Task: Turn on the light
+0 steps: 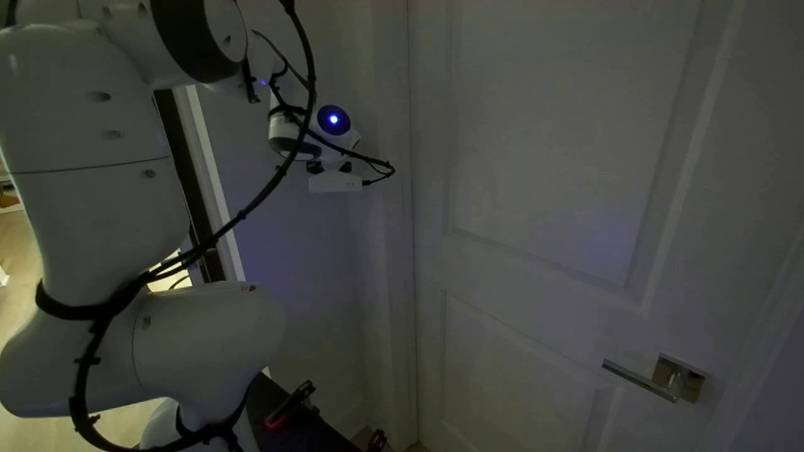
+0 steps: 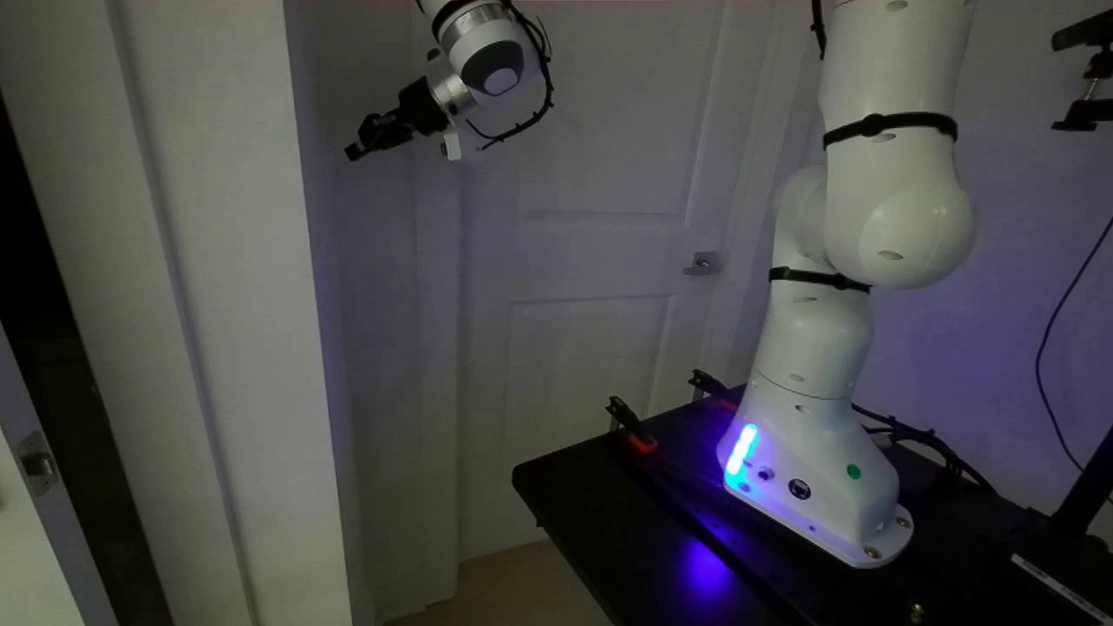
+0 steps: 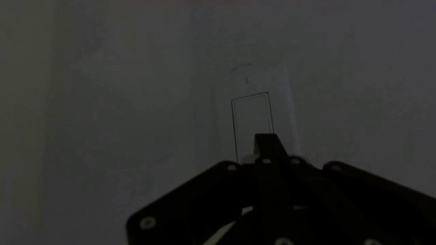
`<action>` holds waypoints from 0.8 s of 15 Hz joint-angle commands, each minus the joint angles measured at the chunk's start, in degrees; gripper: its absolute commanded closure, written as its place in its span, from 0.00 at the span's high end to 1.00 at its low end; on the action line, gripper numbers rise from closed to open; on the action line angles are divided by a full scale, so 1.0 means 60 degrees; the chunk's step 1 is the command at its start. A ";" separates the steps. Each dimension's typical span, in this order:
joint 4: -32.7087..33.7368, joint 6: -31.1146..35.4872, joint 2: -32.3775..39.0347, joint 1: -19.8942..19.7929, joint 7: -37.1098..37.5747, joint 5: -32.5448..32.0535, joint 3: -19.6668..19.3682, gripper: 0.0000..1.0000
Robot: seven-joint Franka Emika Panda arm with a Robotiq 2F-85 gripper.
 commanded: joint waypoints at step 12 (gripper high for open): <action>0.1257 0.0063 0.1201 -0.0046 -0.0643 0.0827 0.0070 0.00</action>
